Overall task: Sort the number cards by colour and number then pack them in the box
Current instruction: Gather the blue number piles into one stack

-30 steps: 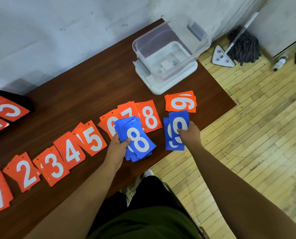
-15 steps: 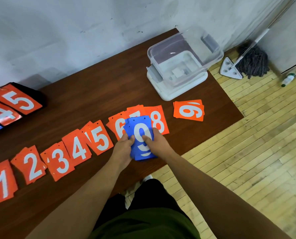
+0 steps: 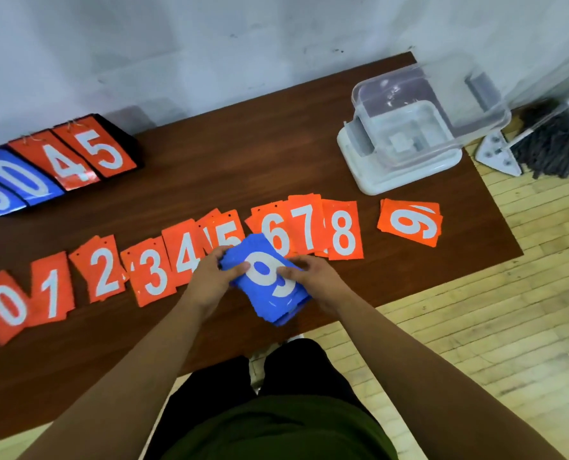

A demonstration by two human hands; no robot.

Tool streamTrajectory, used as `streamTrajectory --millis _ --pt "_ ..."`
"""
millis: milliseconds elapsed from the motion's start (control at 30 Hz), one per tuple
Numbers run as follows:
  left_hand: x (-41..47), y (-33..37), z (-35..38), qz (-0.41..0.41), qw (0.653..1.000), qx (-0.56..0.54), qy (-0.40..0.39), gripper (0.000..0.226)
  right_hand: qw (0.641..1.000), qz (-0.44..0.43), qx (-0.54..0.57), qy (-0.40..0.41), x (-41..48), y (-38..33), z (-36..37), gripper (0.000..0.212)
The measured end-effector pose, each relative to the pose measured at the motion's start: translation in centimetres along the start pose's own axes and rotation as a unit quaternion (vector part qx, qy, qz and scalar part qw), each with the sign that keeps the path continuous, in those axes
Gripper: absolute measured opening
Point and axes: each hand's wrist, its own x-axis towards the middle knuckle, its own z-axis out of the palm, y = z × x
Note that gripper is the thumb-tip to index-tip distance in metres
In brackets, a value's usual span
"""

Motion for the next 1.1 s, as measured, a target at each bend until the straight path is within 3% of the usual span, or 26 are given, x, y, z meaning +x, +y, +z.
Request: streamTrajectory --millis 67,133,233,300,367,500,667,800,900,1000,1067,1100 --pt "-0.3 -0.4 -0.3 -0.016 0.996 -0.066 0.053 0.038 0.998 -0.034 0.012 0.055 0.2 0.4 0.6 0.029" --pt "-0.5 -1.0 -0.6 -0.021 0.992 -0.099 0.077 0.036 0.989 -0.073 -0.104 0.074 0.1 0.5 1.6 0.038" --pt "-1.0 -2.2 -1.8 0.020 0.997 0.025 0.070 0.044 0.950 -0.155 -0.257 0.091 -0.1 0.5 3.0 0.035" --pt "-1.5 -2.9 -2.7 0.047 0.991 0.114 0.057 0.037 0.905 -0.222 -0.350 0.094 0.2 1.1 3.5 0.031" --pt "-2.1 -3.5 -3.4 0.053 0.990 0.118 0.059 0.033 0.870 -0.266 -0.407 0.080 0.9 2.5 4.1 0.026" --pt "-3.3 -5.1 -3.4 0.039 0.993 0.107 0.030 0.051 0.841 -0.260 -0.469 0.073 2.3 6.0 4.8 0.029" --pt "-3.3 -6.8 -2.0 0.026 0.994 0.043 0.097 0.021 0.839 -0.235 -0.484 0.077 2.7 7.2 5.2 0.038" --pt "-2.6 -6.9 -1.0 0.044 0.994 0.014 0.102 0.011 0.763 -0.273 -0.570 0.137 3.1 7.7 5.7 0.033" --pt "-2.2 -6.4 -0.5 0.033 0.994 0.032 0.097 0.009 0.727 -0.273 -0.615 0.137 3.5 7.9 6.2 0.053" --pt "-1.9 -6.2 -0.7 0.019 0.995 0.013 0.094 0.011 0.688 -0.296 -0.650 0.130 3.5 7.9 5.9 0.047" --pt "-1.8 -6.5 -0.8 0.011 0.996 0.008 0.085 0.010 0.682 -0.292 -0.663 0.101 3.5 7.6 5.7 0.039" --pt "-1.9 -6.3 -0.8 0.010 0.997 0.008 0.082 0.010 0.697 -0.283 -0.653 0.086 3.3 7.2 5.6 0.036"
